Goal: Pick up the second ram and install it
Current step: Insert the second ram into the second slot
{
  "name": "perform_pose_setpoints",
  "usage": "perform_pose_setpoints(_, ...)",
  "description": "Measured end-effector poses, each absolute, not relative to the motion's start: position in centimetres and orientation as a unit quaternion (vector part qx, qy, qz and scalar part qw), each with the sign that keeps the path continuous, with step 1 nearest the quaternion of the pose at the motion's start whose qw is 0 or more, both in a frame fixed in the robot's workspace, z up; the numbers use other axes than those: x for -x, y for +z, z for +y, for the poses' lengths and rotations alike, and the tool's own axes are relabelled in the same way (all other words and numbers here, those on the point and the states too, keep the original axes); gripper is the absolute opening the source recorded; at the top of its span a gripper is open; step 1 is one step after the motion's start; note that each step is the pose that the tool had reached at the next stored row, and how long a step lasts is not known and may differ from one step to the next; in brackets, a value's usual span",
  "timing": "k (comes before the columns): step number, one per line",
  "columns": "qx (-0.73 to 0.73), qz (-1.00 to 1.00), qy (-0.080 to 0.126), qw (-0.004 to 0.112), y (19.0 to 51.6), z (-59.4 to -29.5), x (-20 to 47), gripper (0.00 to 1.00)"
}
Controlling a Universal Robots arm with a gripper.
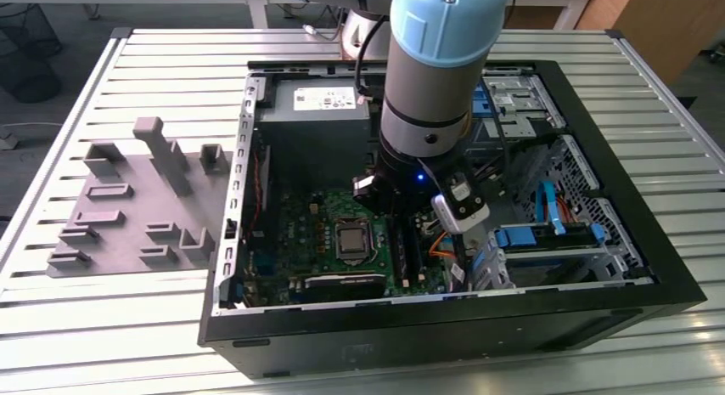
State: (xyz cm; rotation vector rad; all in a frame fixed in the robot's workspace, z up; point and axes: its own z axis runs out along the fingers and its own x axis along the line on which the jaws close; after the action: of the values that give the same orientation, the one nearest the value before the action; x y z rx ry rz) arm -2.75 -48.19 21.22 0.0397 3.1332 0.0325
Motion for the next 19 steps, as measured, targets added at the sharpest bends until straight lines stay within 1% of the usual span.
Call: perform_pose_setpoints(19,-0.013,1.000,0.010,0.004,21.44,-48.19,2.76,0.14)
